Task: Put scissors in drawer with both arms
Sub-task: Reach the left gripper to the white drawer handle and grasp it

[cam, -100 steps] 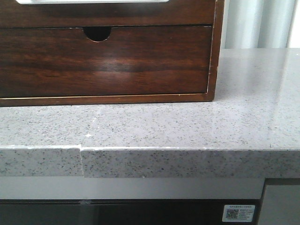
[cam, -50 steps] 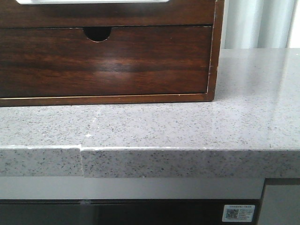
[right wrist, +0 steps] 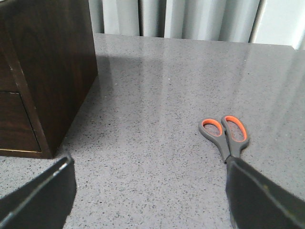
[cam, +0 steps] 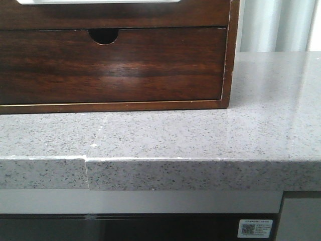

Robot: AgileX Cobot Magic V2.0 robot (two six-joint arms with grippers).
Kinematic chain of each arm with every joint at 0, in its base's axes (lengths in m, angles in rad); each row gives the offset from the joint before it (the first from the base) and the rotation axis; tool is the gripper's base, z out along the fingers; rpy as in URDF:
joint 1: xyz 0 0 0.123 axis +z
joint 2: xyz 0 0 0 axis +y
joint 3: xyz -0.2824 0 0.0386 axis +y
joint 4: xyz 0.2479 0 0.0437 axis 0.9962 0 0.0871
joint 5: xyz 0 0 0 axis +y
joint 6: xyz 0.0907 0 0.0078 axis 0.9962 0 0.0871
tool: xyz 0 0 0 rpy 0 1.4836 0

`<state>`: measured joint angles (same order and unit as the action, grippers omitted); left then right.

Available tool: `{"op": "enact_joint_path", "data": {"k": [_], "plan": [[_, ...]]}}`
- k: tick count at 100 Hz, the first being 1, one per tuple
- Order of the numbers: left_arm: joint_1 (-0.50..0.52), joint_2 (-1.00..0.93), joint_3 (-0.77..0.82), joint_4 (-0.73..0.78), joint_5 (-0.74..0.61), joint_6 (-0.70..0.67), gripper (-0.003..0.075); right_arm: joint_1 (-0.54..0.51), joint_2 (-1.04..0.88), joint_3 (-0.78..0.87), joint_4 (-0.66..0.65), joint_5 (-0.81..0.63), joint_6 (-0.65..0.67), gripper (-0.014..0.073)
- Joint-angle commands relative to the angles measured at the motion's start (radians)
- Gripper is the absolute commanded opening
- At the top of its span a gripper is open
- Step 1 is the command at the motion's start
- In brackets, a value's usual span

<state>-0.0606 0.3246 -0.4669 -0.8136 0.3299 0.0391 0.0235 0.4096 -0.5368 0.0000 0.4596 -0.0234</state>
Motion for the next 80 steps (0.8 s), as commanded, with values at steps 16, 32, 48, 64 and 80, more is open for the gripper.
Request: {"op": "enact_joint_path", "data": {"k": [16, 32, 48, 64, 80], "plan": [[-0.001, 0.093, -0.021, -0.232, -0.072, -0.005, 0.0449, -0.006, 0.016, -0.034, 0.009, -0.084, -0.004, 0.0579], [-0.001, 0.200, -0.025, -0.348, -0.044, -0.003, 0.0449, -0.006, 0.016, -0.030, 0.019, -0.089, -0.004, 0.0579], [-0.001, 0.307, -0.064, -0.410, 0.035, 0.041, 0.0449, -0.006, 0.016, -0.029, 0.019, -0.089, -0.004, 0.0579], [-0.001, 0.409, -0.124, -0.573, 0.117, 0.220, 0.0447, -0.006, 0.016, -0.029, 0.019, -0.089, -0.004, 0.0579], [-0.001, 0.509, -0.166, -0.733, 0.225, 0.387, 0.0447, -0.006, 0.016, -0.029, 0.019, -0.089, -0.004, 0.0579]]}}
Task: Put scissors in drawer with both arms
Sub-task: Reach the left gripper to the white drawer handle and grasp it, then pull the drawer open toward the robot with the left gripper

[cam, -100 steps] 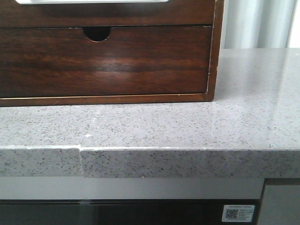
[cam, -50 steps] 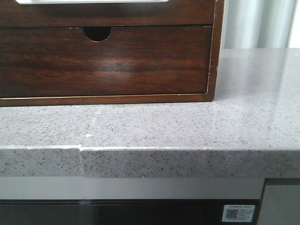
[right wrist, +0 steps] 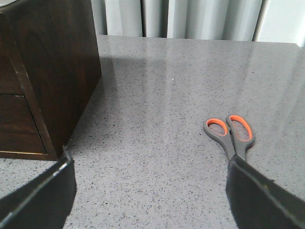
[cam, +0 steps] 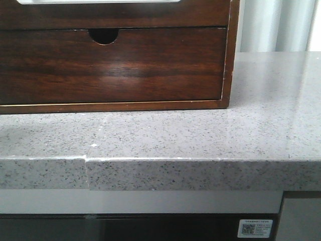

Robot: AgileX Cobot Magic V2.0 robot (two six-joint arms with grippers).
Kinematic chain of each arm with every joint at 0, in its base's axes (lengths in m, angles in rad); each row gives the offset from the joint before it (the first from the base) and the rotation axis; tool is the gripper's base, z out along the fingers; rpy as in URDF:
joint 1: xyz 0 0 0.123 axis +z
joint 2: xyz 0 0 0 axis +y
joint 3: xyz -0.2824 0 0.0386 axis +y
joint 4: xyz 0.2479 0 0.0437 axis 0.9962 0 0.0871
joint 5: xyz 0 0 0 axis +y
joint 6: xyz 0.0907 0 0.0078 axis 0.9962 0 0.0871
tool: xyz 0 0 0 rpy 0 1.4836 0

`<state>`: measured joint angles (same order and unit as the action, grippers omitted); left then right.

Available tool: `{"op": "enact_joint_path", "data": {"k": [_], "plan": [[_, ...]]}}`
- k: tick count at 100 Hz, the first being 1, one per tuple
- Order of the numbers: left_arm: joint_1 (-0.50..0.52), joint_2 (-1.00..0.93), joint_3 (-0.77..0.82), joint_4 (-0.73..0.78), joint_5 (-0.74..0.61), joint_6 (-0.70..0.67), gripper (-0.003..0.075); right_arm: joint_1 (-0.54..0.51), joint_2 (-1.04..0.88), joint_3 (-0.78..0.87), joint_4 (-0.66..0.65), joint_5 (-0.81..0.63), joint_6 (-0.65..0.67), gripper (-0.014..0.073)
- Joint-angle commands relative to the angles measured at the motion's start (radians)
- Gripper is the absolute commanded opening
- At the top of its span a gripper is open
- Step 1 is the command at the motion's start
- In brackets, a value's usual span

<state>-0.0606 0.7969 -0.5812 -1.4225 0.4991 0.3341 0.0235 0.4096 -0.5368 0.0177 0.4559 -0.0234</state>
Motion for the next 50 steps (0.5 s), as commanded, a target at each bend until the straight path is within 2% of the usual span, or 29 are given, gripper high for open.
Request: {"op": "enact_joint_path", "data": {"k": [1, 22, 50], "plan": [[-0.001, 0.046, -0.052, -0.130, 0.059, 0.105, 0.0447, -0.006, 0.016, -0.029, 0.001, -0.085, -0.004, 0.0579], [-0.001, 0.186, -0.102, -0.280, 0.165, 0.272, 0.0438, -0.006, 0.016, -0.029, 0.001, -0.085, -0.004, 0.0579], [-0.001, 0.359, -0.139, -0.412, 0.323, 0.416, 0.0438, -0.006, 0.016, -0.029, 0.001, -0.085, -0.004, 0.0579]]}}
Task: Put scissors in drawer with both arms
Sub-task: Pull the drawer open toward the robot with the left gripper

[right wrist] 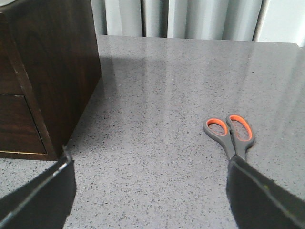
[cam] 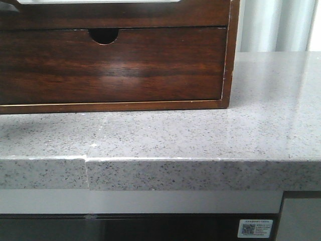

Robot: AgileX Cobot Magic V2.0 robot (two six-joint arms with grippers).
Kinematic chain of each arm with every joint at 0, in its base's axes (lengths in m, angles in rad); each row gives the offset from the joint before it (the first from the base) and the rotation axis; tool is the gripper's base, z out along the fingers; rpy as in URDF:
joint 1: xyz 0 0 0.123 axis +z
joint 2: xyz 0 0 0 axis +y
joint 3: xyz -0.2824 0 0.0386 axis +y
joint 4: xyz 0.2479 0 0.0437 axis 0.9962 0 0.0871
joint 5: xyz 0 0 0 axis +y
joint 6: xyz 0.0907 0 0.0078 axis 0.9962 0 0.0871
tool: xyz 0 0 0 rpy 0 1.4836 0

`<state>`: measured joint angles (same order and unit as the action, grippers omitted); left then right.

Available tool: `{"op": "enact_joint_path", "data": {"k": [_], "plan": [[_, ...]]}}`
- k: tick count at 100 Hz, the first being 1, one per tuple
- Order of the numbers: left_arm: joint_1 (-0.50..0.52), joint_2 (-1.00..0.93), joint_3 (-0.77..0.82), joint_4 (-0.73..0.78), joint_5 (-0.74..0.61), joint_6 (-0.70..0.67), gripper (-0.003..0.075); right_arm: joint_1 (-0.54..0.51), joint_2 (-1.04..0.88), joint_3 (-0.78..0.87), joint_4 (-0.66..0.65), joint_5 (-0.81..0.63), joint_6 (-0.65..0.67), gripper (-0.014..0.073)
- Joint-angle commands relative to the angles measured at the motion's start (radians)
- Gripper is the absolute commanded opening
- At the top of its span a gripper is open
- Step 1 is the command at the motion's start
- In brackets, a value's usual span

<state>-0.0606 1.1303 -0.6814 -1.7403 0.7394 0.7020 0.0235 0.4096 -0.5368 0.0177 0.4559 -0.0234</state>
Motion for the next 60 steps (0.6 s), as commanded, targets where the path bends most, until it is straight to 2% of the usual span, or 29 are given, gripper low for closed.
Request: {"op": "enact_joint_path", "data": {"k": [1, 29, 43, 60], "plan": [[-0.001, 0.029, -0.041, -0.098, 0.091, 0.054, 0.0438, -0.006, 0.016, -0.029, 0.001, -0.085, -0.004, 0.0579], [-0.003, 0.153, -0.081, -0.128, 0.218, 0.118, 0.0438, -0.006, 0.016, -0.029, 0.001, -0.085, -0.004, 0.0579], [-0.003, 0.165, -0.088, -0.128, 0.240, 0.129, 0.0438, -0.006, 0.016, -0.029, 0.001, -0.085, -0.004, 0.0579], [-0.003, 0.165, -0.088, -0.128, 0.240, 0.133, 0.0343, -0.006, 0.016, -0.029, 0.001, -0.085, -0.004, 0.0579]]}}
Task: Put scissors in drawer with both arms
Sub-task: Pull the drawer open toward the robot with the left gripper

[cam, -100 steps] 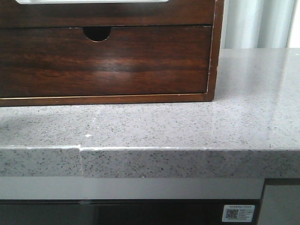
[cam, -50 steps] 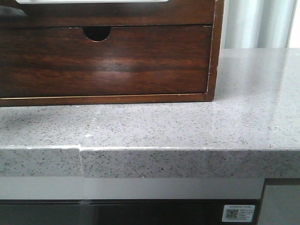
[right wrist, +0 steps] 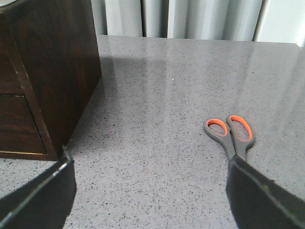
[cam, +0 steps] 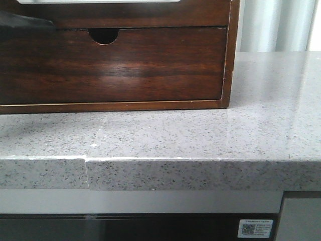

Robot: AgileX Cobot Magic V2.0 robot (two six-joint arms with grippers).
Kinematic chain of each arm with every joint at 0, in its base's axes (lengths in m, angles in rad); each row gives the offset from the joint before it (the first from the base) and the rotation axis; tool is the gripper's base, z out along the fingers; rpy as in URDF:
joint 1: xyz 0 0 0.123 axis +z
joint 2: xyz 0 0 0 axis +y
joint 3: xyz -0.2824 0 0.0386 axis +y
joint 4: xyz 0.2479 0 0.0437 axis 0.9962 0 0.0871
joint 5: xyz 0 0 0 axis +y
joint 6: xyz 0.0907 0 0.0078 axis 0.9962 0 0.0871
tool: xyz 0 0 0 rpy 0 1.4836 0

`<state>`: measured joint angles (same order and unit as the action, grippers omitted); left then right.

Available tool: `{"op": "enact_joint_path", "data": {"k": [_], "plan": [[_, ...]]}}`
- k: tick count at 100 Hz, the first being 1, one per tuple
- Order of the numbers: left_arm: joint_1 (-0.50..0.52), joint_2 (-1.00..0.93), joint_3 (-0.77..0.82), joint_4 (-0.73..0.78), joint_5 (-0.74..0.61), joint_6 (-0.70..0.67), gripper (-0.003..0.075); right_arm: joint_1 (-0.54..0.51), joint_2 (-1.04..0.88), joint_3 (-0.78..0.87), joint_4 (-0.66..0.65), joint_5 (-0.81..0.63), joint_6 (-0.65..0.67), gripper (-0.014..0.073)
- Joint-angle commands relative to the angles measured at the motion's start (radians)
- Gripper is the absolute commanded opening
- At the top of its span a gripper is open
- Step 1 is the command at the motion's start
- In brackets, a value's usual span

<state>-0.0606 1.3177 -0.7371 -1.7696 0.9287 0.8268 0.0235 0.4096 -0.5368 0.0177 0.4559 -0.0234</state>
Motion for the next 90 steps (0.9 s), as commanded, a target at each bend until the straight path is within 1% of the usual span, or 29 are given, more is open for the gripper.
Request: {"op": "enact_joint_path", "data": {"k": [1, 16, 37, 62, 70, 90], "plan": [[-0.003, -0.022, -0.032, -0.098, 0.051, 0.009, 0.0338, -0.006, 0.016, -0.029, 0.001, -0.085, -0.004, 0.0579], [-0.003, -0.022, -0.032, -0.098, 0.049, 0.009, 0.0246, -0.006, 0.016, -0.029, 0.001, -0.085, -0.004, 0.0579], [-0.003, -0.022, -0.032, -0.098, 0.049, 0.009, 0.0164, -0.006, 0.016, -0.029, 0.001, -0.081, -0.004, 0.0579], [-0.003, -0.022, -0.032, -0.098, 0.074, 0.011, 0.0109, -0.006, 0.016, -0.029, 0.001, -0.081, -0.004, 0.0579], [-0.003, -0.022, -0.032, -0.098, 0.094, 0.053, 0.0094, -0.006, 0.016, -0.029, 0.001, -0.085, -0.004, 0.0579], [0.035, -0.048, -0.032, -0.076, 0.153, 0.071, 0.0092, -0.006, 0.016, -0.029, 0.001, -0.085, -0.004, 0.0579]]}}
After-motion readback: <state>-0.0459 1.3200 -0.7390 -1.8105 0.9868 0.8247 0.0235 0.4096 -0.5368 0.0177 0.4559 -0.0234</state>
